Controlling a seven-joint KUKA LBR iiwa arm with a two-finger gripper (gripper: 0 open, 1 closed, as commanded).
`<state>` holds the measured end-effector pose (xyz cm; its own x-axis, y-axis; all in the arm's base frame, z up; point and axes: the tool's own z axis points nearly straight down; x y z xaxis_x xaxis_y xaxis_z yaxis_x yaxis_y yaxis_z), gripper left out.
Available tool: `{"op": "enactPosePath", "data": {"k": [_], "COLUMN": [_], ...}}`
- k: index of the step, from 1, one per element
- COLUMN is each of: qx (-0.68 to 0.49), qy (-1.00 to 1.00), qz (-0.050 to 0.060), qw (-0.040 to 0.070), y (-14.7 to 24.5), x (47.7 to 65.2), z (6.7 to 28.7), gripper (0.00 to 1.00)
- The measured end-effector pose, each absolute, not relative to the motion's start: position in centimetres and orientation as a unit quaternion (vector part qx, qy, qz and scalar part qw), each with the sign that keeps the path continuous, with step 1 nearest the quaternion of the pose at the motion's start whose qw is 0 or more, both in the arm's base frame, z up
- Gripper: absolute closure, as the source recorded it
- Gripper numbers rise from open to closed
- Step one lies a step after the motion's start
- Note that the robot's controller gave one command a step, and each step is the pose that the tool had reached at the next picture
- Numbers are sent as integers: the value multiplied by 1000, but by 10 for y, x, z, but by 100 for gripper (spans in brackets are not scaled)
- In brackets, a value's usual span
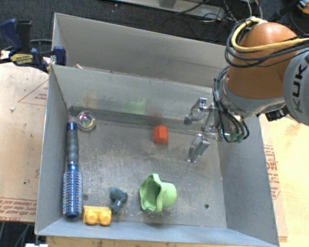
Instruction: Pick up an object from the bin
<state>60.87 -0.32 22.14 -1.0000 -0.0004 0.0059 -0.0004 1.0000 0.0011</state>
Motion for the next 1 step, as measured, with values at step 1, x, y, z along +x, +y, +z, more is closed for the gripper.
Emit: {"op": "enactPosePath", "data": {"k": [1], "qx": [45], "qy": [-999], "qz": [-1], "qw": [5], "y": [42], "x": [529], "z": [106], "gripper": [0]}}
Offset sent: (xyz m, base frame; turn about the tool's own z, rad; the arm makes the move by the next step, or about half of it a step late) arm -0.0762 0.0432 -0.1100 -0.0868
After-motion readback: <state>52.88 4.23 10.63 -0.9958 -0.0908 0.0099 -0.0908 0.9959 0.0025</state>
